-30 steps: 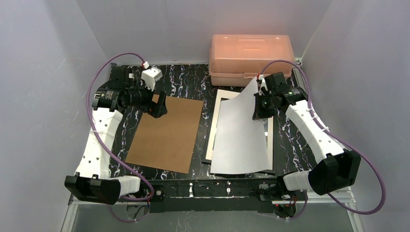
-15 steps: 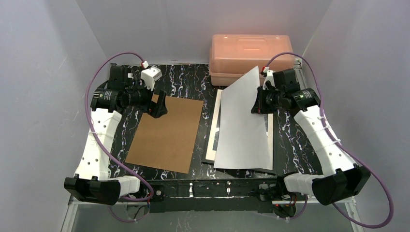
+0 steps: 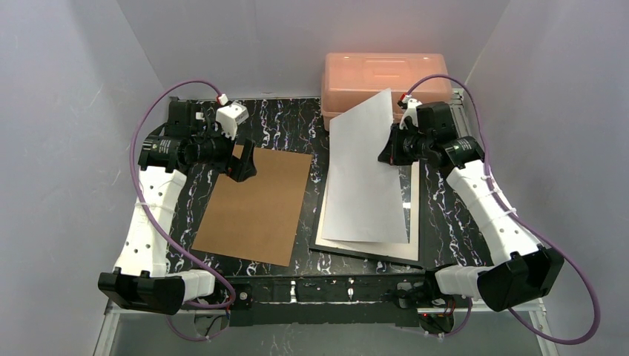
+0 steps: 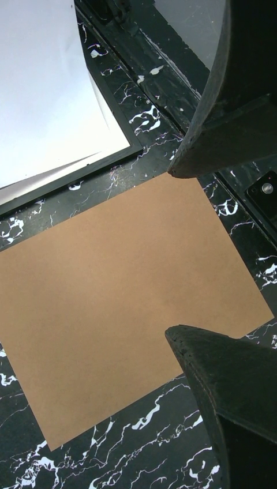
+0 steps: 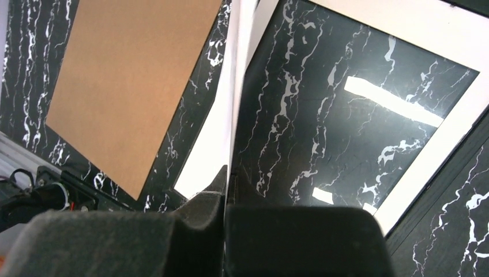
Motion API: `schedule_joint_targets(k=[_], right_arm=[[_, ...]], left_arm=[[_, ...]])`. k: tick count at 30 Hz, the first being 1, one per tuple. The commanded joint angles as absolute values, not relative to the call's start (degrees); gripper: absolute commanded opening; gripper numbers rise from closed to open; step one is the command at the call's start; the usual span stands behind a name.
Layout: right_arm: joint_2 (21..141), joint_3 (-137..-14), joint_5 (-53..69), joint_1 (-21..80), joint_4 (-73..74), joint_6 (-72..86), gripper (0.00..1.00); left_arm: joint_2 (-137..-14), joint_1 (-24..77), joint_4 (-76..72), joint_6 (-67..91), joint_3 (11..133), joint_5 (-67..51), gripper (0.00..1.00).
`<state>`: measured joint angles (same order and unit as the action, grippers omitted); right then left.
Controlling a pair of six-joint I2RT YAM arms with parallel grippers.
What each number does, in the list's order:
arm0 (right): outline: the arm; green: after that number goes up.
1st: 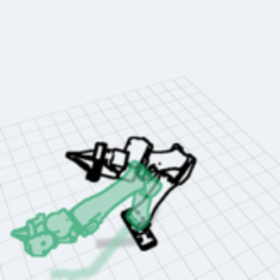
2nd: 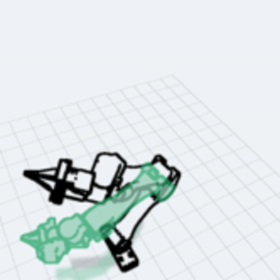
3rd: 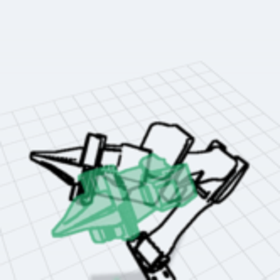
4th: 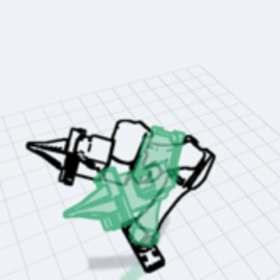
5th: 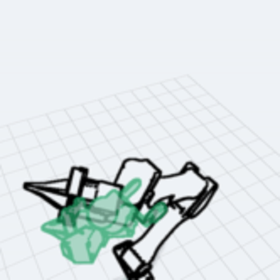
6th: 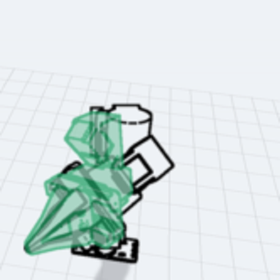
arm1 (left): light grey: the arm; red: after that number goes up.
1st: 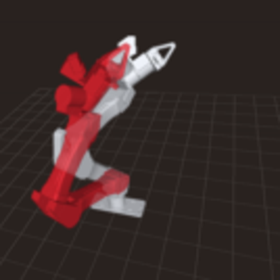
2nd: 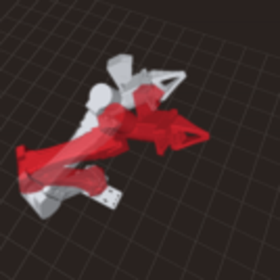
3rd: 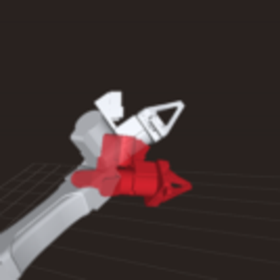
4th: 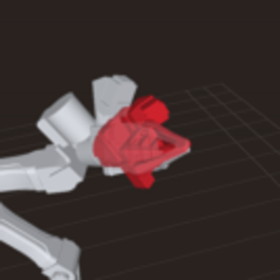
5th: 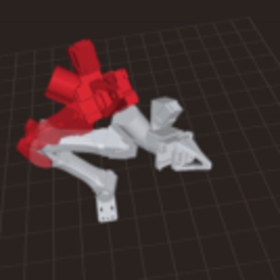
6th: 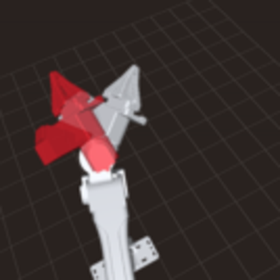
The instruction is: Put the photo into the frame
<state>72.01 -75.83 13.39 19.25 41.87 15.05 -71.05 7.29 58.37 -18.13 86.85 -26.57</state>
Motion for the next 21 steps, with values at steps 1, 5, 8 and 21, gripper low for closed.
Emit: schedule_joint_targets(k=[1, 5, 8, 21], right_arm=[[72.7, -74.1, 10.8, 19.1, 34.7, 15.6, 0.01], [72.1, -71.3, 10.4, 19.1, 32.8, 15.5, 0.01], [72.1, -70.1, 10.4, 19.1, 32.3, 15.3, 0.01], [72.2, -65.7, 10.8, 19.1, 33.9, 12.6, 0.01]], left_arm=[[-70.1, 7.3, 59.9, -18.5, 88.2, -28.0, 0.97], [-70.1, 7.3, 59.9, -18.6, 87.8, -27.9, 0.97], [-70.3, 7.3, 59.9, -18.6, 88.0, -27.9, 0.97], [-70.4, 7.3, 59.9, -18.8, 88.2, -27.9, 0.96]])
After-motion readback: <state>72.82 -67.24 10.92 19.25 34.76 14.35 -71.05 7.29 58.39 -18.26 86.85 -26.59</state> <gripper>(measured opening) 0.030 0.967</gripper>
